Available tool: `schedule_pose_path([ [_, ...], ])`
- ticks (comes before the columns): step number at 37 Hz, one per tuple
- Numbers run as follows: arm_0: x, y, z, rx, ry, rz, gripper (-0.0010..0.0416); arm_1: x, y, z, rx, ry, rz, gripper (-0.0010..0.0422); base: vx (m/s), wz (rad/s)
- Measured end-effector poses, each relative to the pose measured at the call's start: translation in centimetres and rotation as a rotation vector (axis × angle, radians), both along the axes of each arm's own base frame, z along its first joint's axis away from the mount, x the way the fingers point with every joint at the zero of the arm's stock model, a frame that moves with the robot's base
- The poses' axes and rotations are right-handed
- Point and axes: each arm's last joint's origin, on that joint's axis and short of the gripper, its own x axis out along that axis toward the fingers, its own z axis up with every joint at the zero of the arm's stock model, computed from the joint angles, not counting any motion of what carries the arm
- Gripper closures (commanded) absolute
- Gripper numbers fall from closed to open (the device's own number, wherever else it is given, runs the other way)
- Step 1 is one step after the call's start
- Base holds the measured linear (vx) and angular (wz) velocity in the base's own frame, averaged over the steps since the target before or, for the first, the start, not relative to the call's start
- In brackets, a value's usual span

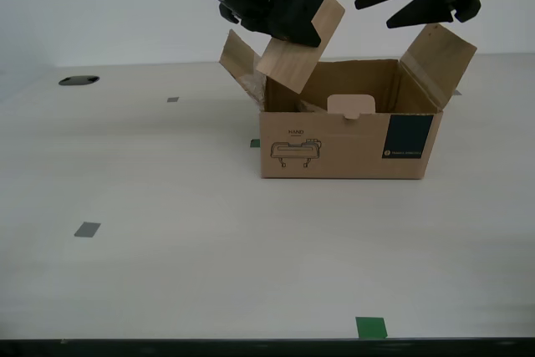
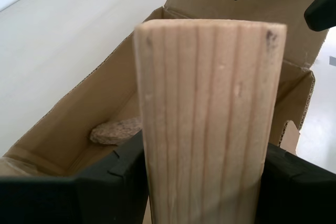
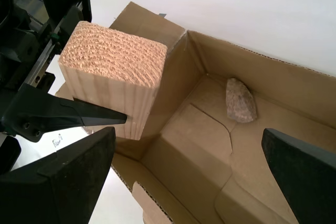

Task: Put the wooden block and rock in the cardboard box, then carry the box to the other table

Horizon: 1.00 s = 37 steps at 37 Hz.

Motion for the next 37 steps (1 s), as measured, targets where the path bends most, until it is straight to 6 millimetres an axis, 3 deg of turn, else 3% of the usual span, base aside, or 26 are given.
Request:
schedule_pose_path([
  [13, 0.0, 0.0, 0.0, 0.001, 0.002, -0.002, 0.0018, 0.1, -0.1, 0.2, -0.007, -0.004, 0.002, 0.0131, 0.0, 0.0],
  [22, 0.1, 0.0, 0.3, 0.013, 0.031, -0.02, 0.0018, 0.7, -0.6, 2.1, -0.051, 0.028, 0.044, 0.0112, 0.0, 0.0],
  [37, 1.0, 0.2, 5.9, 0.002, 0.084, -0.024, 0.0018, 1.6, -0.1, 6.4, -0.023, 0.241, 0.179, 0.0113, 0.0, 0.0],
])
